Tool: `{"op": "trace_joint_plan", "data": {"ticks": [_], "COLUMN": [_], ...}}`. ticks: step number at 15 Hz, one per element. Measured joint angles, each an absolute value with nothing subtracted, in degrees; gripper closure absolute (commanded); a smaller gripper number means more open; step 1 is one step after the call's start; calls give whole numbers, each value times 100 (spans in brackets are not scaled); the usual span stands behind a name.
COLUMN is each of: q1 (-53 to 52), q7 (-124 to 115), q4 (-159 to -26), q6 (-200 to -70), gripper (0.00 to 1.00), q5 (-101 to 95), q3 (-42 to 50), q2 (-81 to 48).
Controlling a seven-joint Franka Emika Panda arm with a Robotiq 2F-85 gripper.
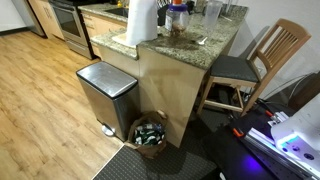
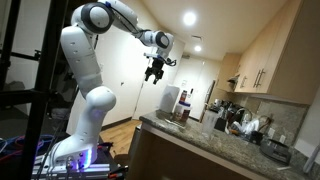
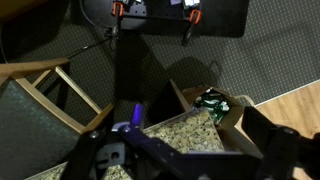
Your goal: Place the white and orange bottle on the counter
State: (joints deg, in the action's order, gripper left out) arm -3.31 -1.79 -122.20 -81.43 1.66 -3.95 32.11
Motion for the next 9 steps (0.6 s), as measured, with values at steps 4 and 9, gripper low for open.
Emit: {"op": "trace_joint_plan", "data": {"ticks": [4, 9], "q1": [-290, -127], "q7": [-804, -1855], "q4": [-11781, -10212], "q6": [-8801, -9325], "gripper": [0, 0], "q5": [830, 1357], "q3": [-297, -198], "q2": [2668, 1626]}}
